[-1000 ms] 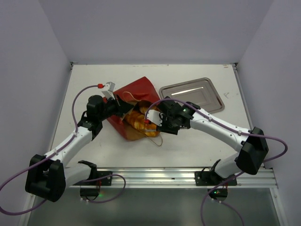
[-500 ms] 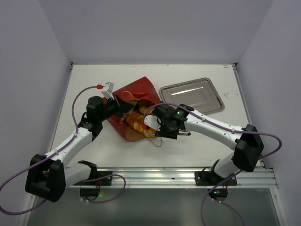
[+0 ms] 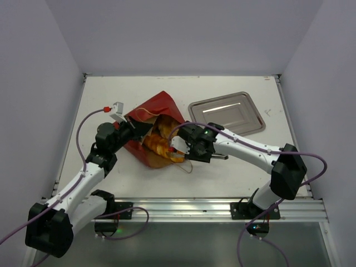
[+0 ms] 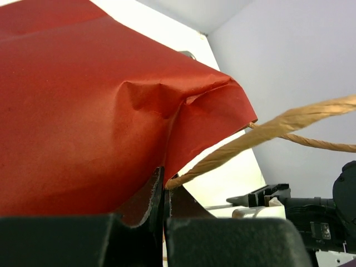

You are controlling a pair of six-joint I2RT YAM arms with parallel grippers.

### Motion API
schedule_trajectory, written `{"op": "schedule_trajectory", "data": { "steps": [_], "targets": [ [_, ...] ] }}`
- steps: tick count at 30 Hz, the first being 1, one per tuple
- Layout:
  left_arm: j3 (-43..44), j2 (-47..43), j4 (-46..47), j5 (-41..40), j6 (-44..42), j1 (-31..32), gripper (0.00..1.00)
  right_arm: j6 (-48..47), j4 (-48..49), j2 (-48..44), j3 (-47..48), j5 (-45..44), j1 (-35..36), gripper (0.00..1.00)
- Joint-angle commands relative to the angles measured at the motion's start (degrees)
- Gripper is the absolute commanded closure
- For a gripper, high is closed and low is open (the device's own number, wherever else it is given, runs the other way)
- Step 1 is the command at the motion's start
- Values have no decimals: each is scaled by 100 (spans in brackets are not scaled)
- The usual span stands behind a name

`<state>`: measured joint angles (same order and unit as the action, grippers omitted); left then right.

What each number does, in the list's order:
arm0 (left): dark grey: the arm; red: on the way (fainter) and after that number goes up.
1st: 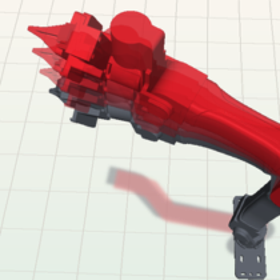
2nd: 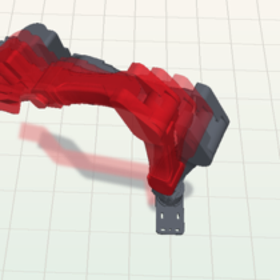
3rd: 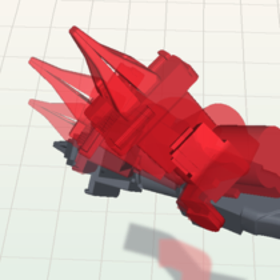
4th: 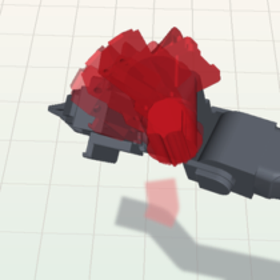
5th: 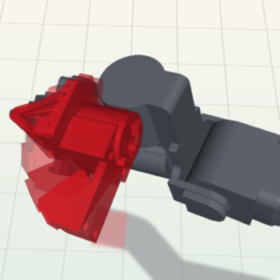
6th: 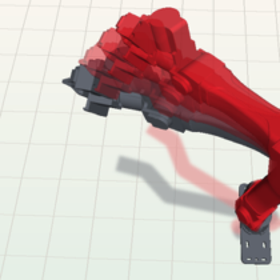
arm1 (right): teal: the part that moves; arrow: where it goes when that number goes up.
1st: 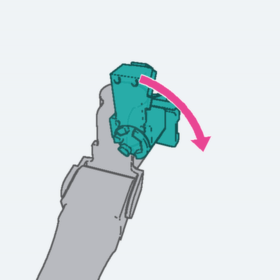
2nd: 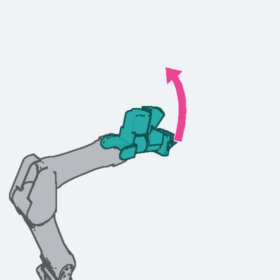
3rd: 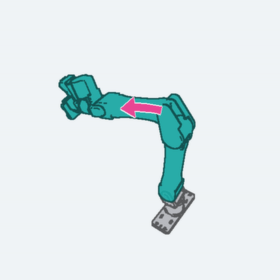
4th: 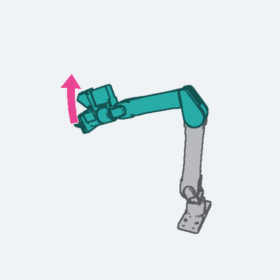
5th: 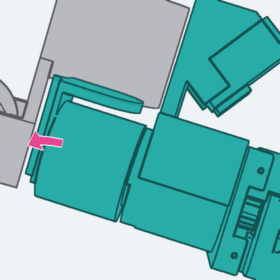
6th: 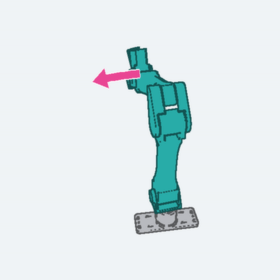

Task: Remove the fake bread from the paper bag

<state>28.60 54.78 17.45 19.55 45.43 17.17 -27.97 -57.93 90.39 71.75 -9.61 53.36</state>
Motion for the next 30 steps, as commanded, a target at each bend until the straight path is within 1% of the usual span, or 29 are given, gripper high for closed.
{"op": "schedule_trajectory", "data": {
  "steps": [1, 2, 5, 7, 8, 10, 11, 14, 17, 21, 26, 30],
  "targets": [
    [-117, -433, 312, -513, 493, 15, 100, 98, -52, -188, 375, -226, -28, 63],
    [-161, -521, 303, -662, 606, 23, 100, 90, -52, -188, 401, -226, -36, 64],
    [-293, -872, 215, -917, 756, 32, 100, 90, -43, -206, 524, -86, -98, 74],
    [-355, -961, 197, -988, 801, 41, 100, 89, -52, -223, 629, 64, -116, 78],
    [-390, -978, 188, -1014, 836, 50, 100, 90, -52, -224, 656, 125, -124, 83],
    [-408, -935, 188, -1006, 853, 58, 100, 72, -52, -241, 744, 335, -133, 87],
    [-425, -891, 188, -997, 862, 59, 100, 63, -43, -258, 762, 397, -142, 92],
    [-478, -759, 267, -962, 862, 94, 100, 2, -8, -337, 832, 635, -151, 98],
    [-548, -593, 460, -866, 871, 120, 100, -42, 36, -478, 929, 775, -177, 100],
    [-697, -381, 750, -769, 880, 173, 100, -104, 150, -645, 1034, 706, -203, 100],
    [-768, -214, 874, -769, 889, 208, 100, -226, 335, -759, 1070, 477, -291, 100],
    [-742, -117, 891, -777, 854, 226, 100, -271, 379, -803, 1105, 504, -388, 100]
  ]
}}
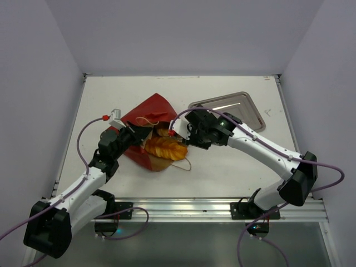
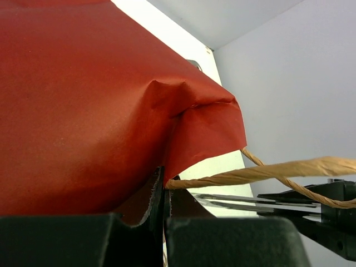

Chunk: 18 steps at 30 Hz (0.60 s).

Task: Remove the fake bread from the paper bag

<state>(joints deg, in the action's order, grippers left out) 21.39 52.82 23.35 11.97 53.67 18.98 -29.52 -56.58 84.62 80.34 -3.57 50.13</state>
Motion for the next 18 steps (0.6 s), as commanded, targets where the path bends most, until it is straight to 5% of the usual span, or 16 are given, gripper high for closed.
{"op": "schedule_trajectory", "data": {
  "steps": [1, 9, 18],
  "targets": [
    [-12, 97, 301, -19, 30, 35, 100, -133, 261, -244, 228, -91, -65, 100],
    [129, 238, 372, 77, -14, 44, 100, -274, 121, -104, -61, 550, -30, 98],
    [155, 18, 99, 201, -269, 44, 100, -151, 279, 238, 114, 393, 216, 79]
  ]
}}
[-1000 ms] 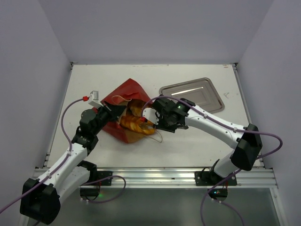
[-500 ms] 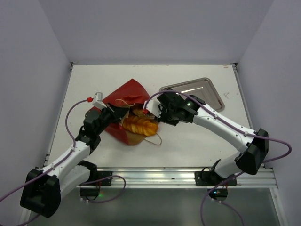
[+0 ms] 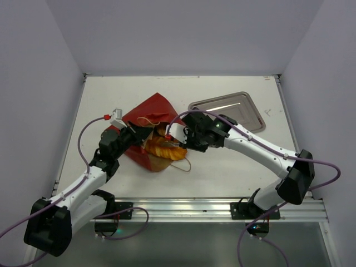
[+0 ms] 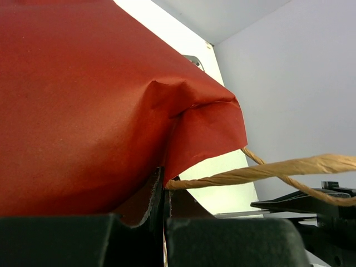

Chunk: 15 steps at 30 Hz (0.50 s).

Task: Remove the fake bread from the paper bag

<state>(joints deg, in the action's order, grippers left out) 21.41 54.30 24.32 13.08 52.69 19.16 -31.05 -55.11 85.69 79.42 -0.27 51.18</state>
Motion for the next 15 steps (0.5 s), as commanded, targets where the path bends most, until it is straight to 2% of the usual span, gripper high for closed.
{"op": "schedule_trajectory", "data": {
  "steps": [1, 7, 15],
  "targets": [
    [136, -148, 3, 98, -180, 27, 100, -15, 115, 167, 180, 45, 181, 75],
    [83, -183, 38, 142, -136, 27, 100, 72, 150, 439, 100, -306, 595, 66],
    [-5, -324, 21, 124, -92, 27, 100, 169, 220, 677, 206, -763, 674, 61]
  ]
}}
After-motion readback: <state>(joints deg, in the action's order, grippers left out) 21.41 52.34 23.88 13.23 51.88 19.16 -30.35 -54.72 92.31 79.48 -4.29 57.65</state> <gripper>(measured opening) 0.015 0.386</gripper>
